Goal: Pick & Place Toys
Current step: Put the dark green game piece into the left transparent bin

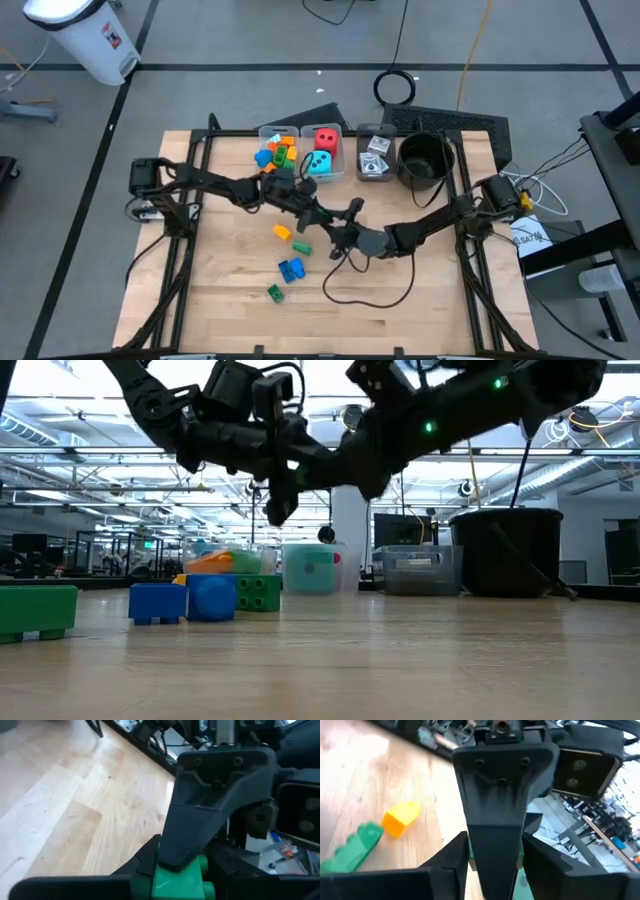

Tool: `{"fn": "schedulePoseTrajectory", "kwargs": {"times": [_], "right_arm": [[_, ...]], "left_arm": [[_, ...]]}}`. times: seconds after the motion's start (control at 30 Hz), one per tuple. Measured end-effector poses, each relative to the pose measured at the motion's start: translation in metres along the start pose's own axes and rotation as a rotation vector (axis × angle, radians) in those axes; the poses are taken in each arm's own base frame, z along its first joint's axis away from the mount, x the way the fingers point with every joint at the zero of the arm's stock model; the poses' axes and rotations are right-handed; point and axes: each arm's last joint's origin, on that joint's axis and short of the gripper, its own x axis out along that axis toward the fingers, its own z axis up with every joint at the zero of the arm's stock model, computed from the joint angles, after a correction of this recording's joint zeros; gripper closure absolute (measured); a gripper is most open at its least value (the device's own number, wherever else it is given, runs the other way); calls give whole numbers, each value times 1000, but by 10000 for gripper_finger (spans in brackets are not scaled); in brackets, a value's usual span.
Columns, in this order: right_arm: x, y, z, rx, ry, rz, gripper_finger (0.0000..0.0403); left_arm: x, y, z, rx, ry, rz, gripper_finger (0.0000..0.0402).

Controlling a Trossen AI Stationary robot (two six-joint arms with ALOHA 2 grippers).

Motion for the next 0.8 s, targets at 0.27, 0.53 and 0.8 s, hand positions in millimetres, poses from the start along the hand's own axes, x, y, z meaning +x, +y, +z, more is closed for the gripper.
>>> {"fn": "schedulePoseTrajectory", "kwargs": {"times": [0.27, 0.53, 0.8], "right_arm": [[-23, -18, 21, 134, -8, 12, 242], [-53, -48, 26, 210, 81, 46, 241], [-53, -54, -6, 207, 122, 12, 250]], "left_arm": [[-50, 0, 43, 96, -99, 75, 307], [-116, 26, 62, 159, -155, 668, 307], [-146, 75, 58, 73, -118, 1121, 301]]}}
